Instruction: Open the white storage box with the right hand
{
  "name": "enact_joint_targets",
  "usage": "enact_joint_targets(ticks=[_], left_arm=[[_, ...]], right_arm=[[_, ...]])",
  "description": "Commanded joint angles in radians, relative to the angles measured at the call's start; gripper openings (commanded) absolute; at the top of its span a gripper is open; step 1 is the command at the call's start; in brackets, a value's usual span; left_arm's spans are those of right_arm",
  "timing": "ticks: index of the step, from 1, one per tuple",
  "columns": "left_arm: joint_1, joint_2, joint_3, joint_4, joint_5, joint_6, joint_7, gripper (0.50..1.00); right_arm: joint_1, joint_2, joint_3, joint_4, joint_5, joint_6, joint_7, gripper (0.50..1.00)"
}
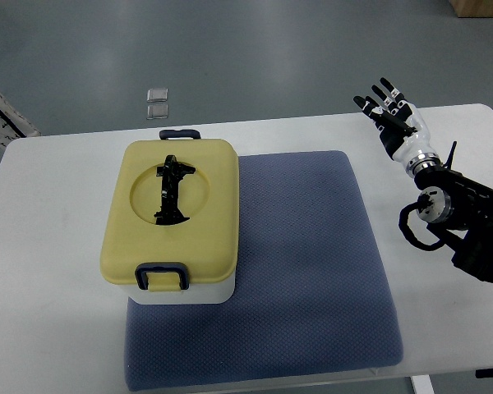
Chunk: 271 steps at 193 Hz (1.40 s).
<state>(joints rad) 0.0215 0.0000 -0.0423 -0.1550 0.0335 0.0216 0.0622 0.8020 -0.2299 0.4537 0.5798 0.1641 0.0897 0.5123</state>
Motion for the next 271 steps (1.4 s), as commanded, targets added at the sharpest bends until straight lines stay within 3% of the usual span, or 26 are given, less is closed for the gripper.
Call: enact_joint_targets(ticks=[1,271], left_arm=[[0.0,0.0,0.001,0.0,0.0,0.0,0.001,1.0],[-0.015,0.0,-0.002,-0.001,0.0,0.008,0.002,1.0]], right_arm=[[0.0,-0.003,-0.001,0.0,0.0,0.001,0.0,0.93],[0.017,-0.012,-0.003,0.002,-0.029,-0.002,-0.002,0.93]])
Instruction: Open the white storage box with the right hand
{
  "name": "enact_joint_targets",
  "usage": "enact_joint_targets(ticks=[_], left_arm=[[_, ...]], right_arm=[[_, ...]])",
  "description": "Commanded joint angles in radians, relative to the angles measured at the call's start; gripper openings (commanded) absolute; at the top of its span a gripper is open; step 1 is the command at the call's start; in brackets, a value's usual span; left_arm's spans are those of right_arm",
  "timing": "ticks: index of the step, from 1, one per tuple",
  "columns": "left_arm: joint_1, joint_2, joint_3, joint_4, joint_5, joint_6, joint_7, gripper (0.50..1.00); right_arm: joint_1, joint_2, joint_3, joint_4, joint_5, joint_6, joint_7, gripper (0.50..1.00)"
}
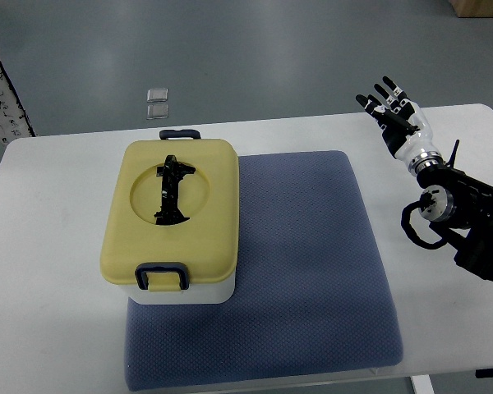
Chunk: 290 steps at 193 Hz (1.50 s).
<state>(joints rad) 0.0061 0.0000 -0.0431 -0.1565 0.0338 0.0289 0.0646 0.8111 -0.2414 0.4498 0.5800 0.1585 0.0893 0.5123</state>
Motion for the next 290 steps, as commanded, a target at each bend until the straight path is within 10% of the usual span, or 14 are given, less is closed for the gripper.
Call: enact_joint_targets(ticks=[1,124,290], left_arm=[[0.0,0.0,-0.001,0.0,0.0,0.0,0.0,1.0],[0.0,0.0,-0.001,0.0,0.0,0.0,0.0,1.0],[0.0,0.0,0.0,0.0,0.0,-0.001,0.0,1.0]], right_arm=[[0.008,-0.001,0.001,0.001,-0.023,-0.002,-0.002,0.93],[0.281,-0.098,-0.398,0.024,-0.142,0.0,0.028,0.93],[0.804,-0.056,-0.557,0.307,-1.329,0.133,0.099,0.93]])
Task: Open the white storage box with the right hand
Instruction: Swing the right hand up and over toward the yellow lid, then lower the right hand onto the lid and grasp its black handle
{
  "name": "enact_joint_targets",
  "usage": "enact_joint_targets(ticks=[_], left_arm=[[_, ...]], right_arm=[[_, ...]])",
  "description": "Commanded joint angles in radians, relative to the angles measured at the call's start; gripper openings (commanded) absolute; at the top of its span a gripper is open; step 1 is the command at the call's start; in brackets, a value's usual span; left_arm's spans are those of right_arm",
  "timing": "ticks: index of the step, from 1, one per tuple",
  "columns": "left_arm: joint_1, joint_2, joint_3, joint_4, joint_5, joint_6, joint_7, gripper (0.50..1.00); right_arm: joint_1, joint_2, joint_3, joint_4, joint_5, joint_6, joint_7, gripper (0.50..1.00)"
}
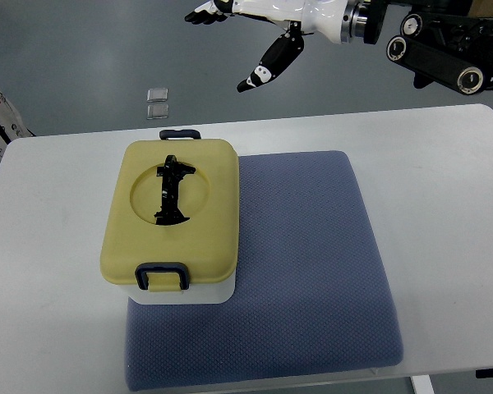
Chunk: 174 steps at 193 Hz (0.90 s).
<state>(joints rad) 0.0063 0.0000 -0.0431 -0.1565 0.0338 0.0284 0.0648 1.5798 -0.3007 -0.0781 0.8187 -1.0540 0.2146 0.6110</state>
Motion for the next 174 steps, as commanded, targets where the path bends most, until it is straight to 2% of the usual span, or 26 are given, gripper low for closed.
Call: enact_joint_targets(ticks=[1,31,71,121,134,141,156,174], left_arm=[[0.0,0.0,0.0,0.0,0.0,0.001,0.0,1.0],[0.0,0.0,0.0,0.0,0.0,0.001,0.0,1.0],[0.0,0.0,0.0,0.0,0.0,0.001,0.0,1.0],[0.0,0.0,0.0,0.0,0.0,0.001,0.0,1.0],[0.0,0.0,0.0,0.0,0.0,0.001,0.0,1.0],[0.0,0.0,-0.001,0.0,0.0,0.001,0.001,1.0],[0.0,0.0,0.0,0.0,0.0,0.001,0.0,1.0],[0.0,0.0,0.0,0.0,0.0,0.001,0.0,1.0]], right_arm=[[0.039,0.003,-0.034,0.076,-0.127,0.008,0.0,0.93],[0.062,0.017,-0.066,0.155,-0.282,0.005,0.0,0.928],[0.072,0.1,-0.084,0.161,-0.408,0.003,0.0,0.926],[0.129,0.166,-0.103,0.169,-0.412,0.003,0.0,0.911],[0.132,0.17,-0.104,0.169,-0.412,0.003,0.0,0.897],[0.132,0.18,-0.109,0.169,-0.414,0.003,0.0,0.862],[0.129,0.189,-0.124,0.169,-0.414,0.002,0.0,0.836],[0.128,0.192,-0.135,0.169,-0.414,0.0,0.0,0.823]])
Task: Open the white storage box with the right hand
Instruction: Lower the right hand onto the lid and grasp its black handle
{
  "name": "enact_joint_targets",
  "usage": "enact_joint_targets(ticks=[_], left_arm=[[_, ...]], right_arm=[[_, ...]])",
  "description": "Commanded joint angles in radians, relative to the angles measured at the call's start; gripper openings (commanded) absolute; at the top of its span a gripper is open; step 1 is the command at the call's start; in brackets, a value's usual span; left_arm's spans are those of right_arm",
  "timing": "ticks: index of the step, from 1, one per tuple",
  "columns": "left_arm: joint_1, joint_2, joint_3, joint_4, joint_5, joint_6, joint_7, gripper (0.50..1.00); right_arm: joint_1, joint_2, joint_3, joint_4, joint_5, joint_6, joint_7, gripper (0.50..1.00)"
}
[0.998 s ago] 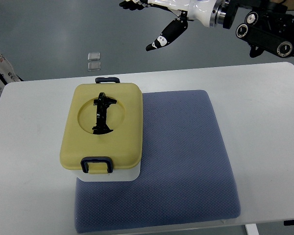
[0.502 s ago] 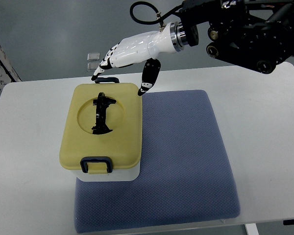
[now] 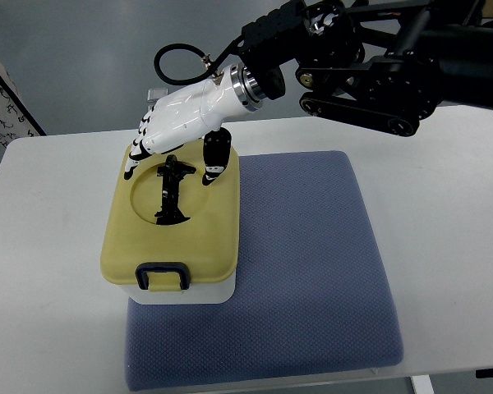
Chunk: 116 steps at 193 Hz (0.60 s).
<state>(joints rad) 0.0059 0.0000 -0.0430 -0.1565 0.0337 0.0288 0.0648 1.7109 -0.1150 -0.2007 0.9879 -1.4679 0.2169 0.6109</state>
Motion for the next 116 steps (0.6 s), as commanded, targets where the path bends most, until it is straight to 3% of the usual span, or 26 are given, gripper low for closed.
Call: enact_joint_targets(ticks=[1,27,71,116], left_arm=[[0.0,0.0,0.0,0.0,0.0,0.0,0.0,1.0],[0.0,0.0,0.0,0.0,0.0,0.0,0.001,1.0],[0.0,0.0,-0.002,0.0,0.0,0.0,0.0,1.0],[0.0,0.0,0.0,0.0,0.0,0.0,0.0,1.0]], right_arm=[[-0.004,0.006,-0.012,0.0,0.0,-0.002,0.0,0.823],[-0.013,0.017,-0.014,0.0,0.0,-0.004,0.0,0.787],[-0.016,0.015,-0.014,0.0,-0.002,-0.005,0.0,0.658],[-0.008,0.009,-0.014,-0.002,-0.002,-0.014,0.0,0.654]])
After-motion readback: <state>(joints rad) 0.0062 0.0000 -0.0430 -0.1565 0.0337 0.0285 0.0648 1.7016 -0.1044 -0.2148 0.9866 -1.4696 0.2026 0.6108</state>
